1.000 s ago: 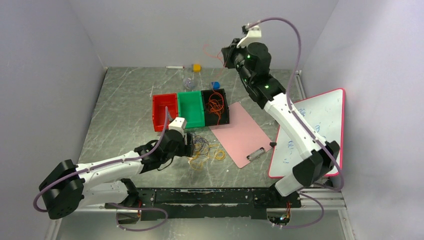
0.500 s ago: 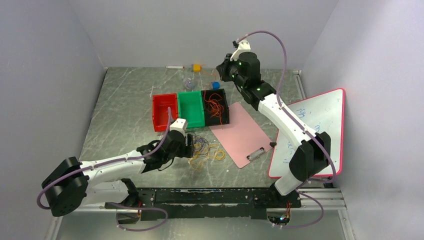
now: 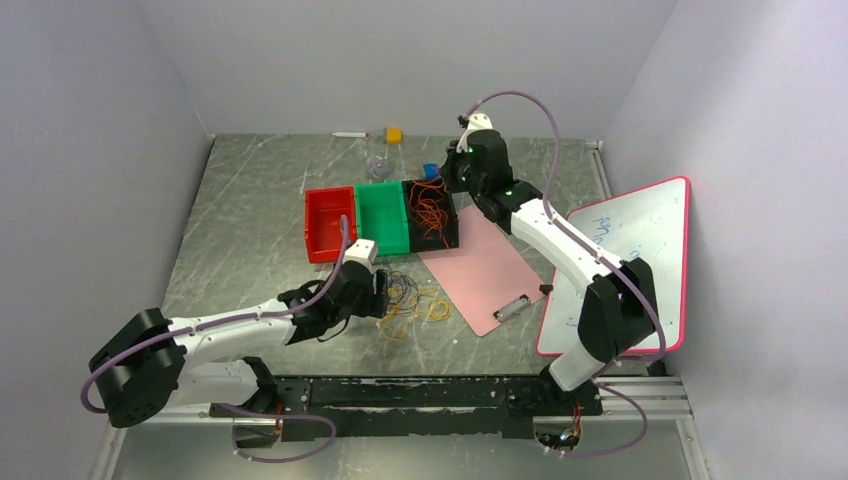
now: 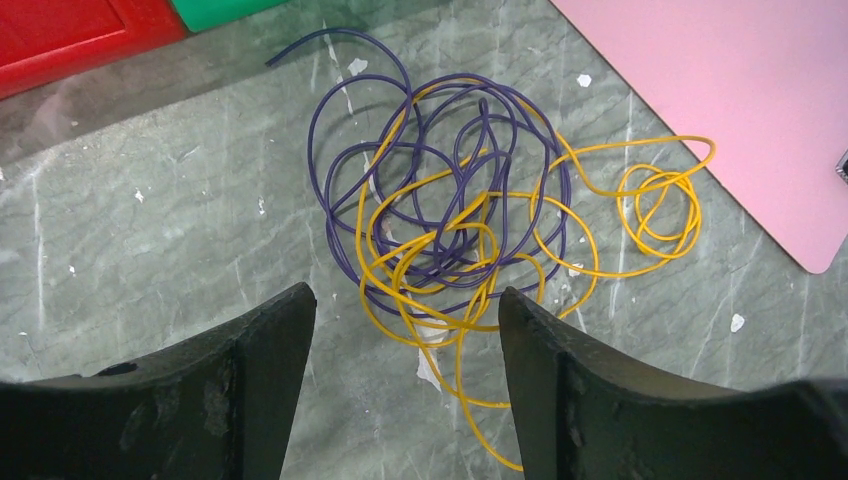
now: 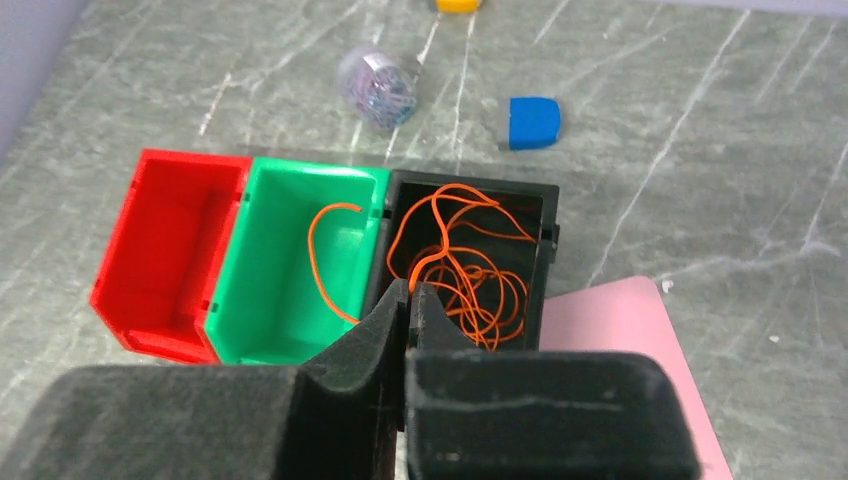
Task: Untangle the cables
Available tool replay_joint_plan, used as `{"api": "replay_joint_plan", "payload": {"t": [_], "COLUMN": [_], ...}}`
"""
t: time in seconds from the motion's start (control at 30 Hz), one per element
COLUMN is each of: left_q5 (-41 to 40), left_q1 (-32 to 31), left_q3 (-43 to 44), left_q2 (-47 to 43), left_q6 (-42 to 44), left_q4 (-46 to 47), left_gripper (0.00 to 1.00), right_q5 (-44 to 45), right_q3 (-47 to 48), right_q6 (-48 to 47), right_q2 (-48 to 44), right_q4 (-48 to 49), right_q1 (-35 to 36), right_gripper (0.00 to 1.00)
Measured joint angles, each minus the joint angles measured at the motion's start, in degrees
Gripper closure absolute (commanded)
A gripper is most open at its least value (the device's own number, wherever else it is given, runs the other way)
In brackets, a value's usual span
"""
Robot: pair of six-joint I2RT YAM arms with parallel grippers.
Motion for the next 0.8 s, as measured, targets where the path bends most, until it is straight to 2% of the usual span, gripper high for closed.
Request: {"api": "replay_joint_plan", "payload": {"t": [0.4,0.8], "left_q5": [0.96,1.81], "left_q1": [0.0,0.02], "left_q3": [0.42,2.14], "left_q2": [1.9,3.52], "left_q6": [0.02,0.46], "left_q4": [0.26,0.07], "left_gripper": [0.3,0.31], "right_q5": [-1.66,-0.7], "right_q3": [-3.56,-3.8], "right_q6": [-1.05,-2.16], "right_q2": [1.88,11.13], "right_q4": [-2.99,-6.36], "right_q1": [0.02,2.47], "right_gripper": [1.0,1.0]}}
